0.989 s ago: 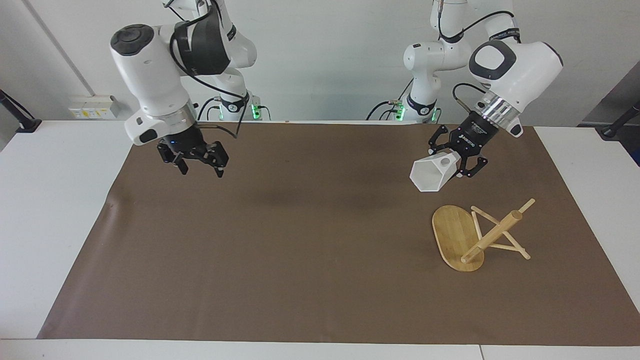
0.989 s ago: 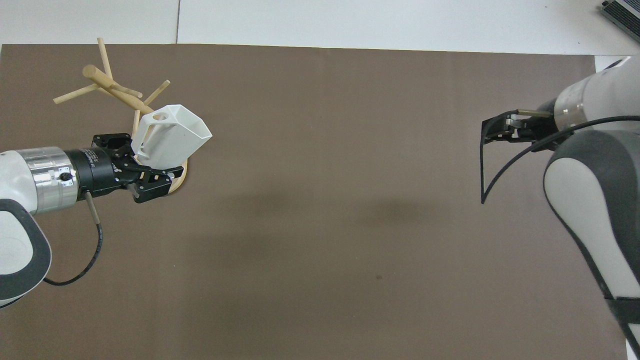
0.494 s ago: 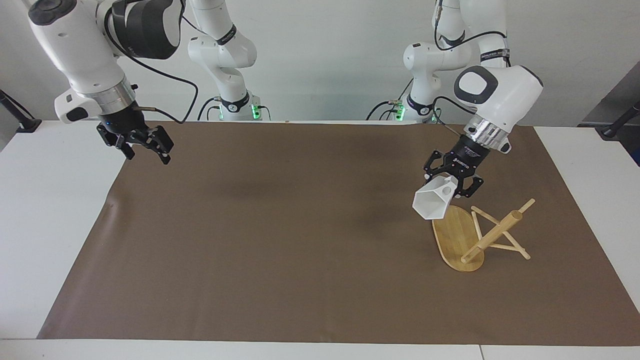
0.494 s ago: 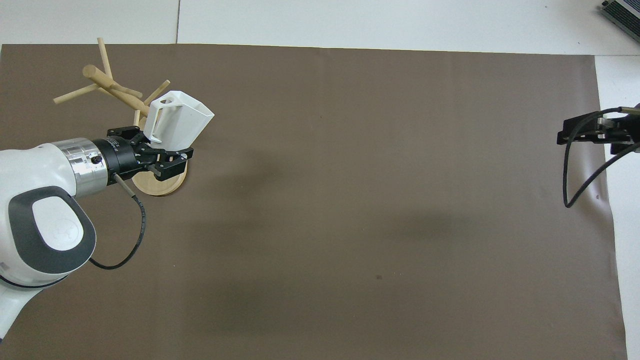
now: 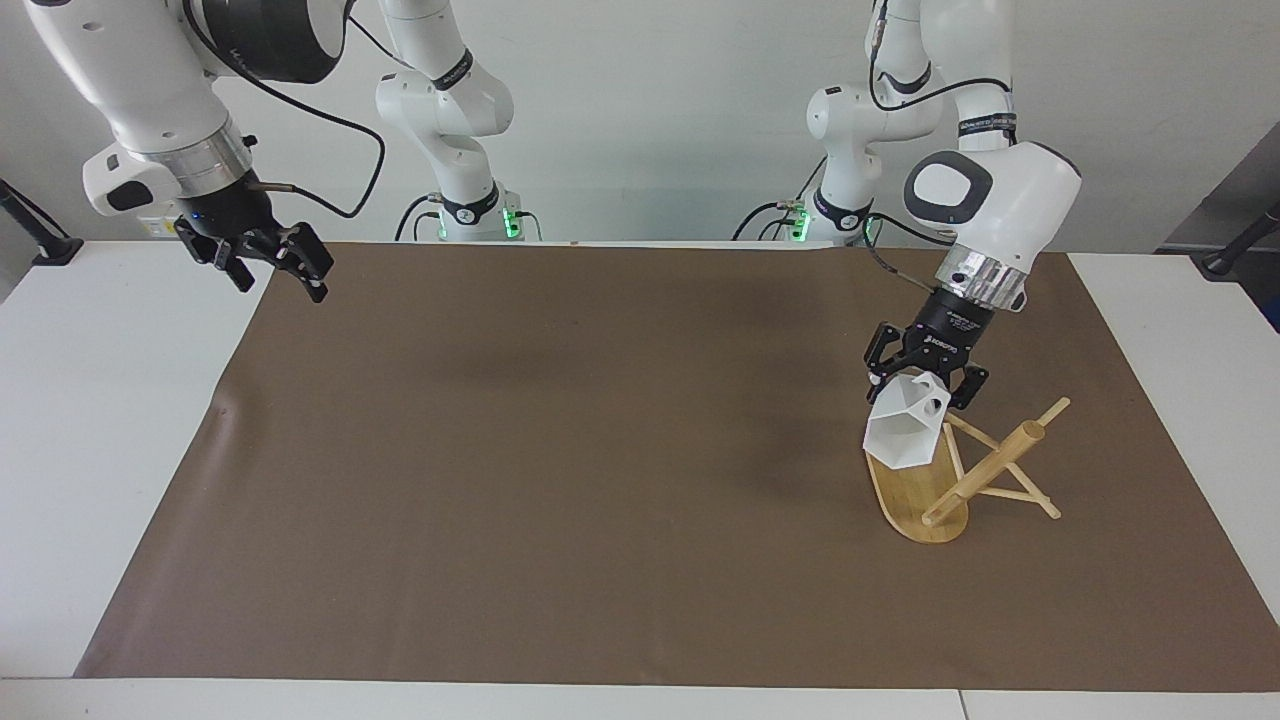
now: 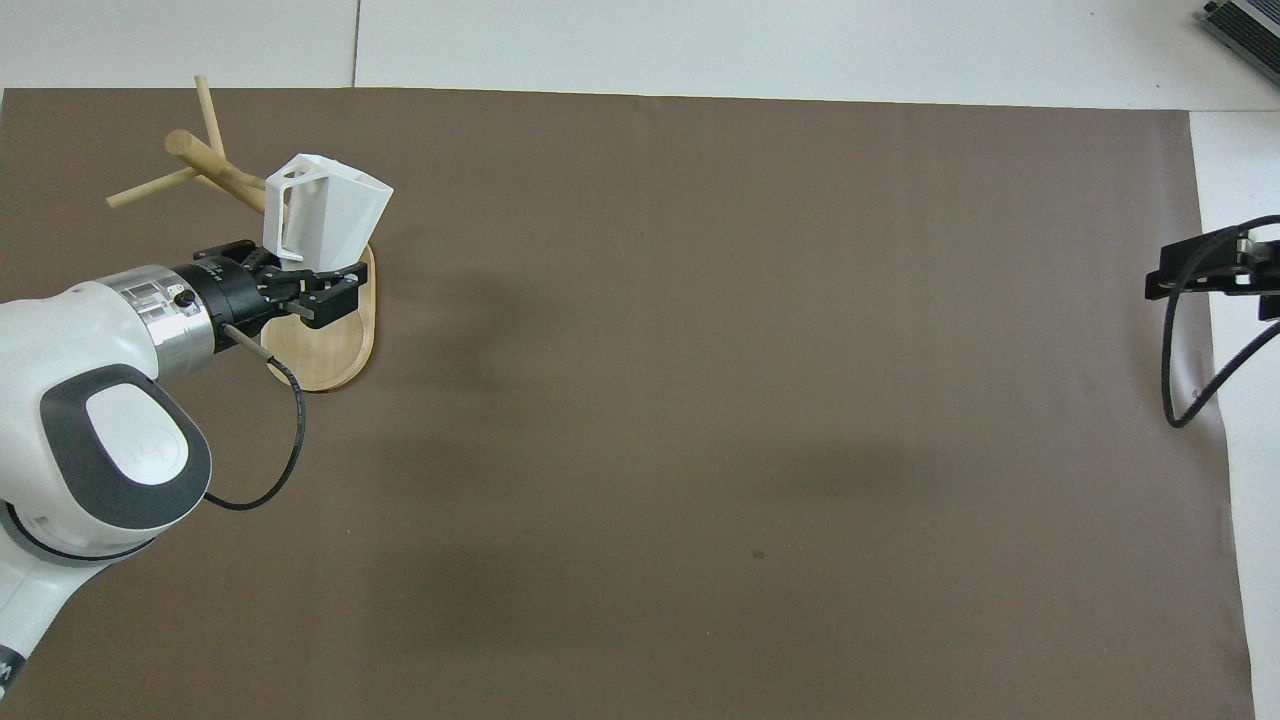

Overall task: Hang cup on rack
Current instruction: 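Lower the cup's handle onto a wooden peg with the left gripper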

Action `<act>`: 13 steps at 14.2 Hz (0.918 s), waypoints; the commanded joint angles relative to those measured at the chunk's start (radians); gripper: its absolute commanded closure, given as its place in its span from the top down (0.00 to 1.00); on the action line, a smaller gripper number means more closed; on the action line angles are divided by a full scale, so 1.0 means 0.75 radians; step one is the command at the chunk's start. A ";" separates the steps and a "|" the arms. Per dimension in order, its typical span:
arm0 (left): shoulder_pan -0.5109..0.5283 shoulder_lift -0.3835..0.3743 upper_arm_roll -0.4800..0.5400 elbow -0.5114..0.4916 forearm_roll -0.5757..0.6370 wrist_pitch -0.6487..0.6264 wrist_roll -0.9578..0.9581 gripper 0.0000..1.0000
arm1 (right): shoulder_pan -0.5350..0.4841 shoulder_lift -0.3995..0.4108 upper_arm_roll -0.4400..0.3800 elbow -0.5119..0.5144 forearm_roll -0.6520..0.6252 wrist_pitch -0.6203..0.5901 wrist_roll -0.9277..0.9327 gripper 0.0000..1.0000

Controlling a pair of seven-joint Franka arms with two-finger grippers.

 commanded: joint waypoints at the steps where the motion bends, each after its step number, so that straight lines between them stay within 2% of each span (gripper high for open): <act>1: -0.036 0.028 0.008 0.015 0.015 0.053 -0.070 0.00 | -0.033 0.014 0.027 0.030 -0.019 -0.035 -0.008 1.00; 13: -0.026 0.058 0.010 0.019 0.006 0.100 -0.090 0.00 | -0.004 0.012 0.029 0.028 -0.011 -0.009 -0.027 1.00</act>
